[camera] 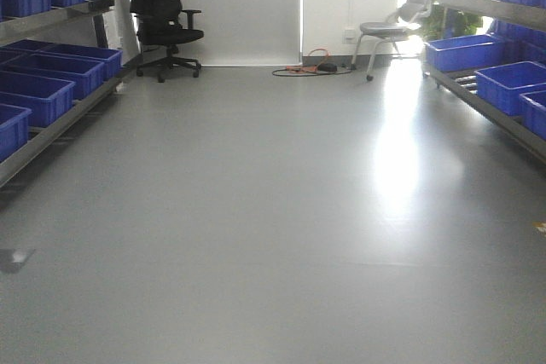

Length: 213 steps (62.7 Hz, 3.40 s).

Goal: Pick and sort blue part to right shelf
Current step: 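Drive the base up to the shelf rack of blue bins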

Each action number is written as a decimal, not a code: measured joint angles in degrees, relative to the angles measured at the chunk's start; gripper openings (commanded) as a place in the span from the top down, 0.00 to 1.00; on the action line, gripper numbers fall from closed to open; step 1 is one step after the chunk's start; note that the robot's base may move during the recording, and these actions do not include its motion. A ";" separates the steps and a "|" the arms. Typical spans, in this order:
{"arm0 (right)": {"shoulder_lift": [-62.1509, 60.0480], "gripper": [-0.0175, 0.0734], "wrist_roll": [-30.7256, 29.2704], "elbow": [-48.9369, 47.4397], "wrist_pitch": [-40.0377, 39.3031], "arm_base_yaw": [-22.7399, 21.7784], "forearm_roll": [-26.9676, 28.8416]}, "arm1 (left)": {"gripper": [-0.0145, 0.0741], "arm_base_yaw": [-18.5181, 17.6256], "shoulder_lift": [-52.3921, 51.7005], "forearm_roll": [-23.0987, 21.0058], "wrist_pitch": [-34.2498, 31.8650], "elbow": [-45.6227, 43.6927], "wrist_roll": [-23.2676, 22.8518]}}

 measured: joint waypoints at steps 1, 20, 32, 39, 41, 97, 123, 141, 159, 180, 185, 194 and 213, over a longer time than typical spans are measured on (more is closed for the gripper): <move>0.00 0.31 0.00 0.00 0.00 0.00 0.00 | 0.46 0.00 0.00 0.00 0.00 0.00 0.00; 0.00 0.31 0.00 0.00 0.00 0.00 0.00 | 0.46 0.00 0.00 0.00 0.00 0.00 0.00; 0.00 0.31 0.00 0.00 0.00 0.00 0.00 | 0.46 0.00 0.00 0.00 0.00 0.00 0.00; 0.00 0.31 0.00 0.00 0.00 0.00 0.00 | 0.46 0.00 0.00 0.00 0.00 0.00 0.00; 0.00 0.31 0.00 0.00 0.00 0.00 0.00 | 0.46 0.00 0.00 0.00 0.00 0.00 0.00; 0.00 0.31 0.00 0.00 0.00 0.00 0.00 | 0.46 0.00 0.00 0.00 0.00 0.00 0.00; 0.00 0.31 0.00 0.00 0.00 0.00 0.00 | 0.46 0.00 0.00 0.00 0.00 0.00 0.00; 0.00 0.31 0.00 0.00 0.00 0.00 0.00 | 0.46 0.00 0.00 0.00 0.00 0.00 0.00; 0.00 0.31 0.00 0.00 0.00 0.00 0.00 | 0.46 0.00 0.00 0.00 0.00 0.00 0.00; 0.00 0.31 0.00 0.00 0.00 0.00 0.00 | 0.46 0.00 0.00 0.00 0.00 0.00 0.00; 0.00 0.31 0.00 0.00 0.00 0.00 0.00 | 0.46 0.00 0.00 0.00 0.00 0.00 0.00; 0.00 0.31 0.00 0.00 0.00 0.00 0.00 | 0.46 0.00 0.00 0.00 0.00 0.00 0.00; 0.00 0.31 0.00 0.00 0.00 0.00 0.00 | 0.46 0.00 0.00 0.00 0.00 0.00 0.00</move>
